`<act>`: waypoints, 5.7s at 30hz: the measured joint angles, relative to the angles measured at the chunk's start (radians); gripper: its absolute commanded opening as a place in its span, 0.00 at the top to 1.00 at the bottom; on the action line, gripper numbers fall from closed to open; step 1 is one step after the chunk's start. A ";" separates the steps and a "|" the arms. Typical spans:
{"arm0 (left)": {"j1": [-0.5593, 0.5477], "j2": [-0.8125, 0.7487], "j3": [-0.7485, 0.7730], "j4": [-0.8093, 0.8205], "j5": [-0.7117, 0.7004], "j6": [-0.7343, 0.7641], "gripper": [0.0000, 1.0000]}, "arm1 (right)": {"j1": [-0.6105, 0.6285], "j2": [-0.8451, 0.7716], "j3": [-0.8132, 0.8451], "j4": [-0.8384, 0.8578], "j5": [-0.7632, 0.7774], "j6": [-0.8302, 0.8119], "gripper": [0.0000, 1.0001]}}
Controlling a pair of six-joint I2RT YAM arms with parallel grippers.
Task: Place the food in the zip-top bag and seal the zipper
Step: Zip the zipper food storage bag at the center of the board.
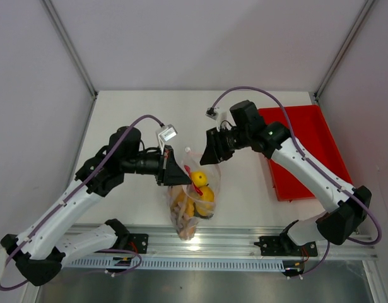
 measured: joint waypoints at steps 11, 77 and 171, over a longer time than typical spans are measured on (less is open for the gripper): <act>-0.001 0.036 0.038 -0.026 0.034 0.032 0.99 | 0.053 0.048 0.116 -0.065 0.016 -0.034 1.00; -0.653 0.190 0.105 -0.013 -1.018 0.084 0.26 | 0.579 -0.264 -0.064 -0.271 1.158 1.331 0.99; -0.035 -0.077 -0.079 0.042 0.019 0.005 0.84 | 0.019 -0.518 -0.503 0.660 -0.183 0.325 1.00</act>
